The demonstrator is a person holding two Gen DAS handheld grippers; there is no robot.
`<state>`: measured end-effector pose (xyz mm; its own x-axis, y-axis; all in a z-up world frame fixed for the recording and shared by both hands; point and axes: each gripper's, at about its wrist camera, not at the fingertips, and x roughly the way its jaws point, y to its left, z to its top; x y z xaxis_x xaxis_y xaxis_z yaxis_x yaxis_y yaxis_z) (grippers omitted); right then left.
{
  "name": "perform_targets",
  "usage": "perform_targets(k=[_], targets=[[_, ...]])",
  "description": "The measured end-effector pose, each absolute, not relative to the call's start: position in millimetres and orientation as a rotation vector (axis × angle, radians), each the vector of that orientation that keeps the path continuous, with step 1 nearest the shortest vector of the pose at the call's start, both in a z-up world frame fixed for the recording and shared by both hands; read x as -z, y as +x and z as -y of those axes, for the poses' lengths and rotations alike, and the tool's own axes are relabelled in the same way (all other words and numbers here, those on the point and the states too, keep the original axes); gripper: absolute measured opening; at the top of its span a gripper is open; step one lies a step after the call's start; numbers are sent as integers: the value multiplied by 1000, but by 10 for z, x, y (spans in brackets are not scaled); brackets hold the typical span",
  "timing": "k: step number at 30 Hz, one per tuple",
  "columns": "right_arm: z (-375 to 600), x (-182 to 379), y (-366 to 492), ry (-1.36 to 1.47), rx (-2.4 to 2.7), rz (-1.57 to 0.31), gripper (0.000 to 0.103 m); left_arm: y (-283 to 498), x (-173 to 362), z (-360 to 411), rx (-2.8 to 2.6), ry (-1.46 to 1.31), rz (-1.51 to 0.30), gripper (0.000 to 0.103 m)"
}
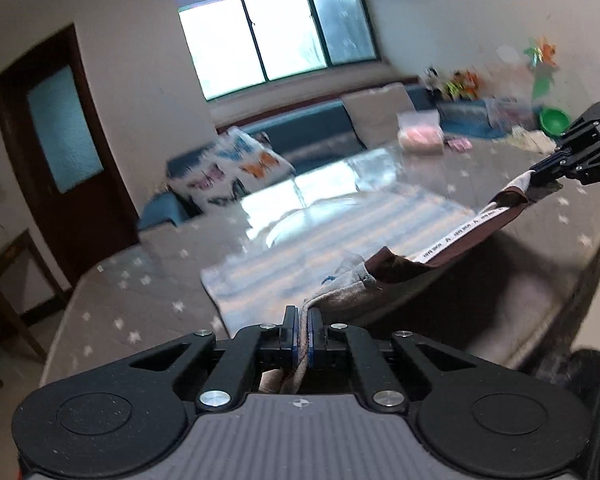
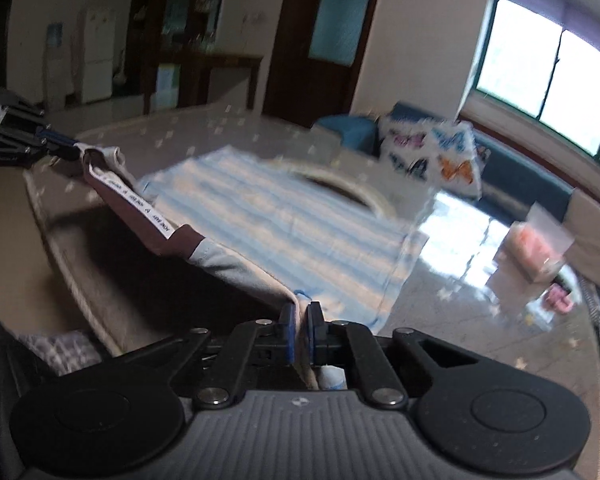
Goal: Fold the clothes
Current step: 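Grasp the shirt hem with the left gripper while the right gripper grasps the hem too, then lift the hem with both grippers and fold it over toward the brown collar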
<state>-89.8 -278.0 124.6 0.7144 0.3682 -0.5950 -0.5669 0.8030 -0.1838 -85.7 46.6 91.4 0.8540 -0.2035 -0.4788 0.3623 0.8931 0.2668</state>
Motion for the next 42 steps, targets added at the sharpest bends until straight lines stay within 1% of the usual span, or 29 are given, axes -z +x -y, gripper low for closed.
perform_targets(k=[5,11,16,22,29,32,33,36,39,42], targets=[[2715,-1449,-605,-382,-502,-480,5,-384,-1049,-443,270,356,-427,4],[2658,-1551,150,-351,-477,-471,5,398,-1096,-434,242,348,-437,4],[2524,-1475,799,-365,-470,-490,5,1109,-1001,-464,231,338,-518,4],[2374,-1170,1550,-354,-448,-575,5,1837,-721,-479,234,330,-629,4],[2348,-706,2180,-297,-412,-666,5,2302,-304,-511,209,310,-727,5],[2338,-531,2332,-250,-383,-686,6,2447,-163,-575,175,260,-749,9],[2337,-482,2365,-236,-371,-690,8,2467,-142,-580,162,251,-748,10],[2374,-425,2421,-188,-340,-677,11,2507,-134,-645,114,219,-747,10],[2442,-485,2396,-155,-320,-664,15,2459,-240,-718,96,184,-730,10],[2474,-555,2315,-132,-349,-662,16,2369,-347,-705,112,181,-710,13]])
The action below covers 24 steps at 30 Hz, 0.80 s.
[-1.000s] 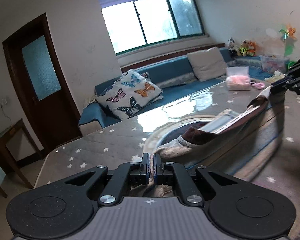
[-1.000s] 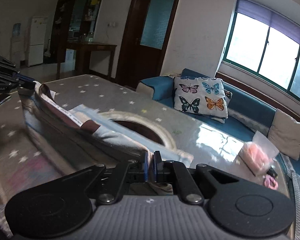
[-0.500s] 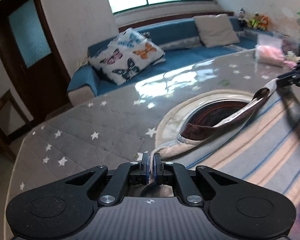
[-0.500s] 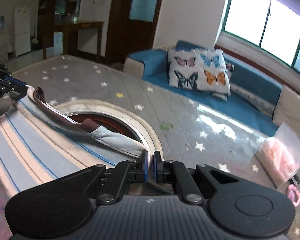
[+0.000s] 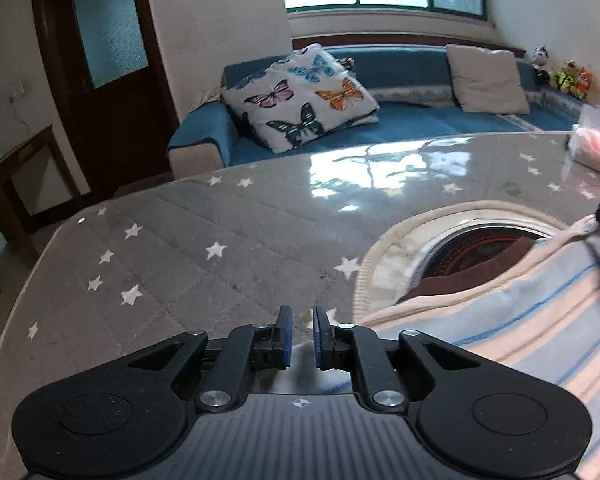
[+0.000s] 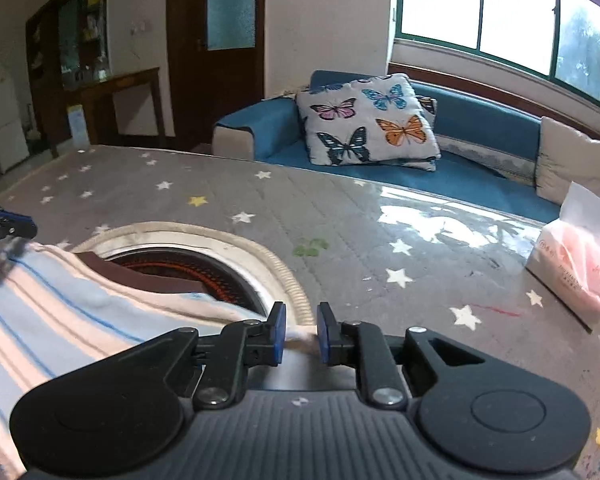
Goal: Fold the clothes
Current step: 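Lift the hem with both grippers and fold it over toward the brown collar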
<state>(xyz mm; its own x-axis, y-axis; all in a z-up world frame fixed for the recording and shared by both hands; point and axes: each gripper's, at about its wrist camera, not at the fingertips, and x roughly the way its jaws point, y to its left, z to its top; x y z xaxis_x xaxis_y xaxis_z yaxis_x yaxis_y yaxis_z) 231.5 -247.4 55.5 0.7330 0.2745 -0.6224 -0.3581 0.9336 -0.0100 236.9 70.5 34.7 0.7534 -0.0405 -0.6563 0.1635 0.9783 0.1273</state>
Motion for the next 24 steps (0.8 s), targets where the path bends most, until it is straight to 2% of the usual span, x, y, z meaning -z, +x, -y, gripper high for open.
perform_targets(k=[10,14,19,24], targets=[[2217,-418,2284,-135,-447,-729,16,2450,-189,-397,224,186,-786,14],[2277,-297,2418,-109,-417,-755,16,2602,-69,-435,201,168,-811,24],[2366,-317,2484,-46,-387,-758,17,2617,-105,-438,185,142,-810,26],[2204,-403,2434,-72,-435,-737,24,2551,-196,-227,252,146,-777,26]])
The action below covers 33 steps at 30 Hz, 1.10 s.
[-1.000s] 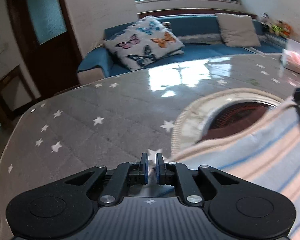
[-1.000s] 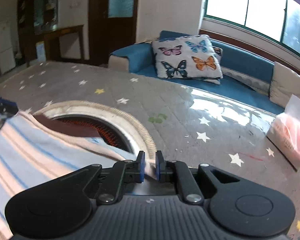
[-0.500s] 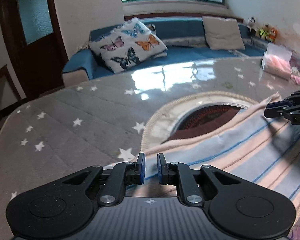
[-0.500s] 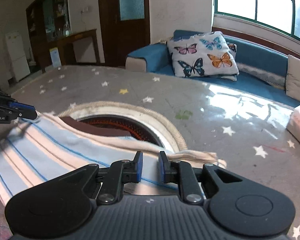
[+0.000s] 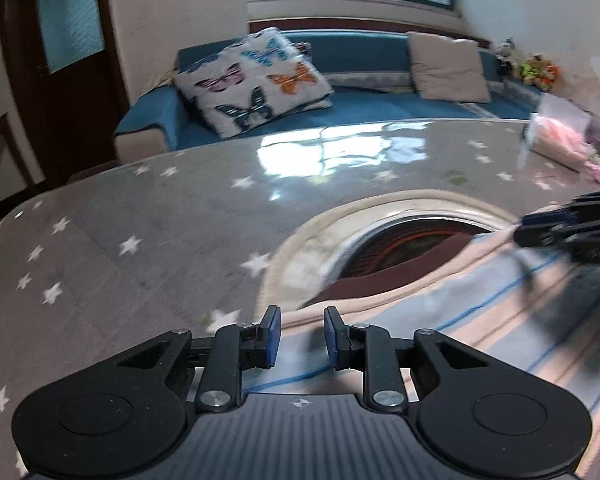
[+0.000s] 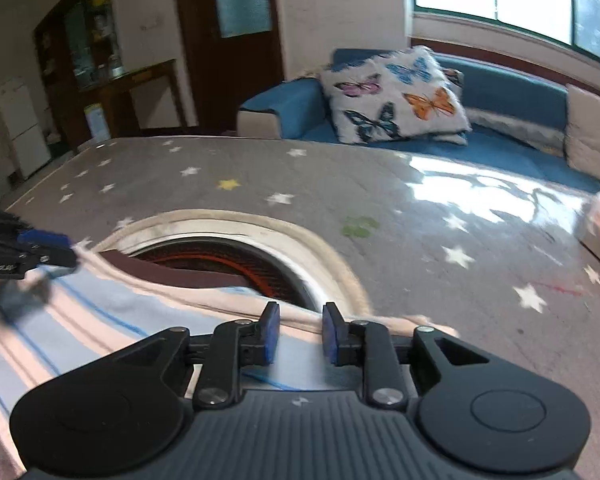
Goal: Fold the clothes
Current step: 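Lift the hem with both grippers and fold it over toward the brown collar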
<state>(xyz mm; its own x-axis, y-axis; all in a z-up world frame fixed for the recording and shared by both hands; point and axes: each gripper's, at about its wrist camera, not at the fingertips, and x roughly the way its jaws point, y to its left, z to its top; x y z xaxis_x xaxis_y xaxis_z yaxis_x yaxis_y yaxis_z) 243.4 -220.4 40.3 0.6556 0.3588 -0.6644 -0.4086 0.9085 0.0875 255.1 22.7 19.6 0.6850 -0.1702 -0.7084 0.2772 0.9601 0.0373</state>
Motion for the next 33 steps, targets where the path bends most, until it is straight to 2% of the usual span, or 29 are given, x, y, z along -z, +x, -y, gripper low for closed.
perform_targets(k=[4,7,9,15,21,26,29,33], targets=[[1945,-388,2433,-114,-499,-741,33,2585,-129,-10,305,154,-797,26],[1799,-311,2488,-135,-506,-751,39,2639,-40,114,314,174,-809,33],[1740,-263,2529,-145,-498,-752,47,2685,26,143,303,180,-820,34],[1680,-301,2528,-167,-487,-731,50,2634,-59,136,310,147,-794,43],[1512,-284,2460,-215,-516,-713,62,2661,19,167,308,160,-814,43],[1384,-263,2356,-310,-521,-689,64,2597,-10,159,308,170,-792,47],[1370,-280,2261,-324,-543,-694,74,2525,-41,111,298,165,-783,48],[1336,-267,2072,-370,-556,-689,77,2327,-79,41,290,174,-767,52]])
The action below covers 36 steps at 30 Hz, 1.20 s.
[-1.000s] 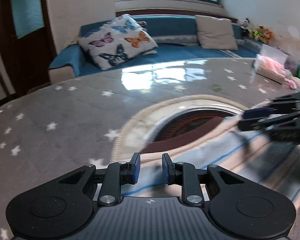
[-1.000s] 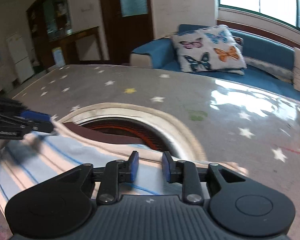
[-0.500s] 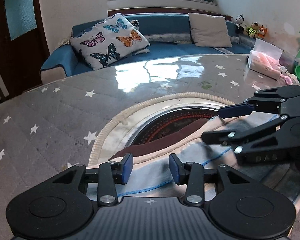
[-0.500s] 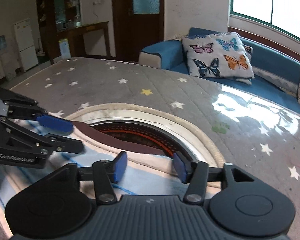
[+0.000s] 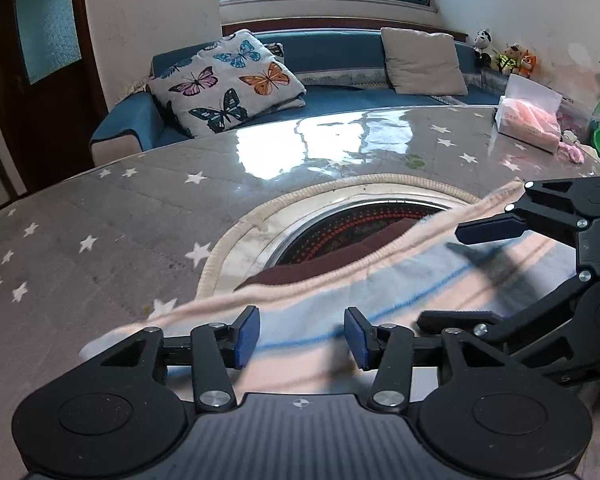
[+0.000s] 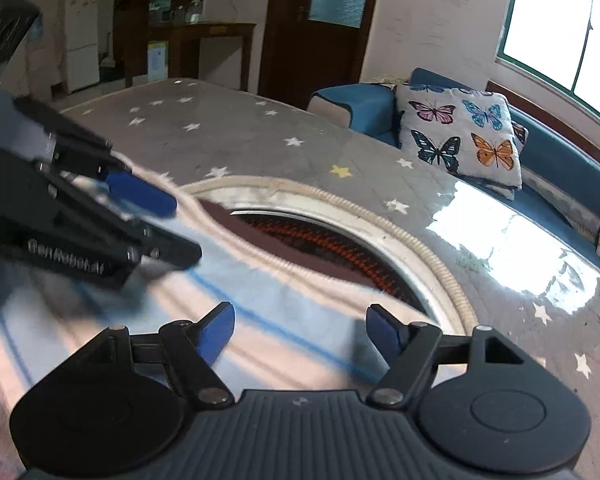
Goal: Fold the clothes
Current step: 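Lift the hem with both grippers and fold it over toward the brown collar, then release the hem and smooth the folded shirt with both open grippers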
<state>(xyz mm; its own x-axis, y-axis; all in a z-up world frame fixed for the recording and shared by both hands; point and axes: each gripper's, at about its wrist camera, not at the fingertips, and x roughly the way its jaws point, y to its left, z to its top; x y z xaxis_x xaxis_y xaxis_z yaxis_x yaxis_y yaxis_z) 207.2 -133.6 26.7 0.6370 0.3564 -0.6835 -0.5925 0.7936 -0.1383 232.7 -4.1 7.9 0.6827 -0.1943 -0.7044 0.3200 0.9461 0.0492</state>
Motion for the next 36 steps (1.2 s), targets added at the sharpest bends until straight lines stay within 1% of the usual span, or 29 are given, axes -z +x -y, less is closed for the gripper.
perform_targets(k=[3,5,7,11,12,14,20,25,29,36], targets=[[1317,-268,1909,-386,-574,-691,84,2121,-102,-10,282,195,-749,56],[1295,-267,1806,-395,-584,-688,84,1984,-108,-54,277,194,-744,58],[1263,-277,1687,-409,-595,-678,88,1847,-101,-93,268,190,-740,61],[1214,-272,1483,-421,-610,-669,90,1590,-62,-163,242,190,-733,66],[1209,-271,1437,-419,-613,-671,94,1528,-51,-182,235,187,-732,67],[1200,-264,1341,-418,-614,-669,98,1419,-38,-230,216,174,-730,69],[1297,-269,1175,-394,-585,-670,99,1171,-4,-330,161,154,-714,73],[1588,-304,1076,-319,-525,-684,100,1036,18,-463,133,105,-715,74],[1919,-289,1033,-223,-460,-722,103,1006,35,-530,120,79,-721,75],[2372,-292,931,-106,-418,-745,103,990,37,-606,102,47,-736,75]])
